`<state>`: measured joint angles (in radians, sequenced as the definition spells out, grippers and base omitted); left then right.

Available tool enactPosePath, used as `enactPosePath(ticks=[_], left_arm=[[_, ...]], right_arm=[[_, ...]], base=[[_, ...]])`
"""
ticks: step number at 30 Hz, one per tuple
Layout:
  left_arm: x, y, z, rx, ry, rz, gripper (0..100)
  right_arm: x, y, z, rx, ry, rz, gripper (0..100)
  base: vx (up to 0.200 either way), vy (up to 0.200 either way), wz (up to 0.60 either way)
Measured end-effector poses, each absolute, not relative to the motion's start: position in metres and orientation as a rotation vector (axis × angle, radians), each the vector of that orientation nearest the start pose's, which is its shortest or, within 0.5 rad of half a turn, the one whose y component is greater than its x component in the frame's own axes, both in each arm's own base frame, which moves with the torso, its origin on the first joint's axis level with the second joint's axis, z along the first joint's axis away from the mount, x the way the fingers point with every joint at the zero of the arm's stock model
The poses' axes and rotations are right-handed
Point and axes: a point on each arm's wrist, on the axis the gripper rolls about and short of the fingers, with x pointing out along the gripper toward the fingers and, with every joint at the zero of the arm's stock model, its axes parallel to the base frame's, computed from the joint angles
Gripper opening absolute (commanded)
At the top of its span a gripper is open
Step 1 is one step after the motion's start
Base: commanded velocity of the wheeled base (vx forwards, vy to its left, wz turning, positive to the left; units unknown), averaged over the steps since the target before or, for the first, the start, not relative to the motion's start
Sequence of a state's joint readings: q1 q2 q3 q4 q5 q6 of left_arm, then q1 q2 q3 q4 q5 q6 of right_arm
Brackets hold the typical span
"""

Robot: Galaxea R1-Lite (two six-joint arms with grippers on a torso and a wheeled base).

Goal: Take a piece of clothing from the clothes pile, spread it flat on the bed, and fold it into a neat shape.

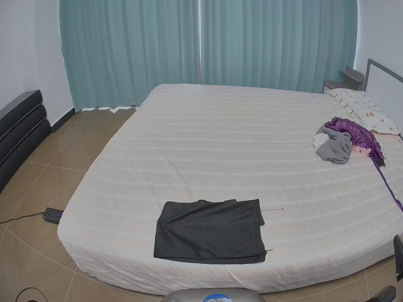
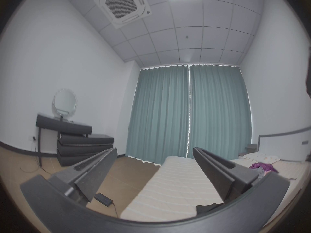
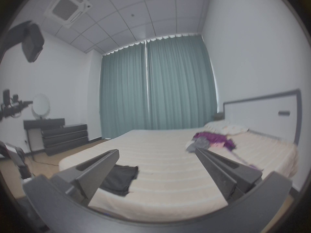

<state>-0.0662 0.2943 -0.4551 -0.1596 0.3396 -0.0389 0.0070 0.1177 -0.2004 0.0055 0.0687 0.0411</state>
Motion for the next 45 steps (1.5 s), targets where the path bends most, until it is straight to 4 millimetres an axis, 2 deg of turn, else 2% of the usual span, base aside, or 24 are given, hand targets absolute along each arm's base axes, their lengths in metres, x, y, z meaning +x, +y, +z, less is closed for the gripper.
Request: enactPosePath(ticks=[3,7,11,15,21,24,30,40,45], left_arm=[[-0.049,0.008,0.208,-0.045,-0.354,0.239,100],[-0.059,0.005,0.189,0.026,-0.376,0.193,100],[-0.054,0.004,0.167,0.081,-0.362,0.171,100],[-0.042,0.002,0.144,0.133,-0.366,0.132,100],[-0.033,0.002,0.124,0.177,-0.391,0.115,100],[-0.030,0.001,0.116,0.191,-0.338,0.105,100],[-0.024,0.000,0.091,0.176,-0.110,0.007,100],[-0.024,-0.006,0.087,-0.010,-0.071,-0.258,100],[-0.025,-0.007,0.087,-0.063,-0.060,-0.308,100]], right_arm=[[-0.033,0.000,0.132,-0.034,-0.161,0.023,100],[-0.032,0.000,0.126,-0.082,-0.253,-0.011,100],[-0.029,0.000,0.117,-0.117,-0.303,-0.030,100],[-0.028,0.000,0.110,-0.135,-0.282,-0.036,100],[-0.026,0.000,0.103,-0.142,-0.228,-0.036,100],[-0.025,-0.001,0.099,-0.138,-0.181,-0.044,100],[-0.024,-0.001,0.091,-0.087,-0.104,-0.062,100],[-0.023,-0.001,0.082,0.003,-0.018,-0.041,100],[-0.023,-0.001,0.081,-0.003,-0.010,-0.033,100]], base=[[0.000,0.000,0.00],[0.000,0.000,0.00],[0.000,0.000,0.00],[0.000,0.000,0.00],[0.000,0.000,0.00],[0.000,0.000,0.00],[0.000,0.000,0.00],[0.000,0.000,0.00],[0.000,0.000,0.00]])
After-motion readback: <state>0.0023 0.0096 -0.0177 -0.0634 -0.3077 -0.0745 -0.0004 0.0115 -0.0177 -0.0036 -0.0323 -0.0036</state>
